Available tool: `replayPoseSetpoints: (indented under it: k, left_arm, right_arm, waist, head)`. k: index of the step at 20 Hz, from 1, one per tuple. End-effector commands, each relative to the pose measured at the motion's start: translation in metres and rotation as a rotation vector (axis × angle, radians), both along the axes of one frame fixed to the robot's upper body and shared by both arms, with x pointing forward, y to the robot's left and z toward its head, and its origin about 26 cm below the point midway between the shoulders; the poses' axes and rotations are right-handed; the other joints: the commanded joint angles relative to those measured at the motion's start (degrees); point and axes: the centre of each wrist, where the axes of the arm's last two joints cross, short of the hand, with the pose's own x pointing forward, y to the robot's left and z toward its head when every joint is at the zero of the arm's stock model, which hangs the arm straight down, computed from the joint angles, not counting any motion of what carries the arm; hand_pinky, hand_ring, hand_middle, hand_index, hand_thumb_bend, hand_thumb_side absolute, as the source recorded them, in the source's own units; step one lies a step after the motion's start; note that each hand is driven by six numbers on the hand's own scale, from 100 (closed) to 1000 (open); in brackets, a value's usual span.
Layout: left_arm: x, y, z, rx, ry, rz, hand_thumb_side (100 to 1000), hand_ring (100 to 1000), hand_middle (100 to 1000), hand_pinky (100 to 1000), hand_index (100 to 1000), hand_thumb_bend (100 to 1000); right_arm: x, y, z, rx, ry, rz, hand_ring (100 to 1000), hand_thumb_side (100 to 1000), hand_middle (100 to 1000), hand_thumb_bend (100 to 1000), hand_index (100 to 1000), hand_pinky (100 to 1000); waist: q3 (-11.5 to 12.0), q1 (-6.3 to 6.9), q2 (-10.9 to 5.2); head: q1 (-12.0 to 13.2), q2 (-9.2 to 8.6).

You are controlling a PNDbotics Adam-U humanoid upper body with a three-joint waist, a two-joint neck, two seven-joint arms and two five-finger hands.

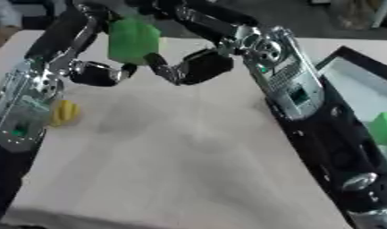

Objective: Pick up the objects with one hand, pass them to the other hand, and then place them into the box on the other side of the table.

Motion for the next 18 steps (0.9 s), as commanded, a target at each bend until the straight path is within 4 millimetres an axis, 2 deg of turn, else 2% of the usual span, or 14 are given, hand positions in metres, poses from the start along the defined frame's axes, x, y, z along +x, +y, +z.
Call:
replayPoseSetpoints:
  k: [1, 2, 3, 13, 18]
  left_arm:
    - [-0.005, -0.003, 0.009, 0.036, -0.062, 0.014, 100, 624, 604, 679, 600, 335]
    - [-0.005, -0.004, 0.008, 0.045, -0.064, 0.019, 100, 623, 603, 676, 600, 429]
    - [-0.005, -0.006, 0.005, 0.052, -0.061, 0.026, 100, 622, 602, 674, 600, 345]
    - [-0.009, -0.002, -0.014, 0.014, -0.048, 0.084, 100, 614, 593, 666, 598, 325]
    - [-0.014, -0.003, -0.013, -0.041, -0.064, 0.089, 100, 607, 585, 661, 596, 309]
  right_arm:
    - [-0.004, 0.002, 0.009, -0.001, -0.037, 0.011, 1000, 136, 1000, 100, 1000, 1000]
    - [-0.004, 0.003, 0.009, -0.001, -0.036, 0.015, 1000, 125, 1000, 100, 1000, 1000]
    - [-0.004, 0.004, 0.007, -0.001, -0.030, 0.024, 1000, 125, 1000, 100, 1000, 1000]
    - [-0.014, 0.006, -0.002, 0.001, -0.016, -0.006, 1000, 144, 1000, 100, 1000, 1000]
    - [-0.016, 0.006, -0.006, 0.019, -0.036, -0.040, 1000, 130, 1000, 100, 1000, 1000]
  waist:
    - [0.11, -0.46, -0.39]
    - [0.09, -0.46, -0.39]
    - [0.04, -0.47, -0.39]
    - [-0.76, -0.68, -0.66]
    - [-0.75, -0.69, -0.70]
  head:
    - [0.24, -0.85]
    - [0.35, -0.76]
    - [0.48, -0.65]
    - [0.07, -0.13]
    - [-0.22, -0.42]
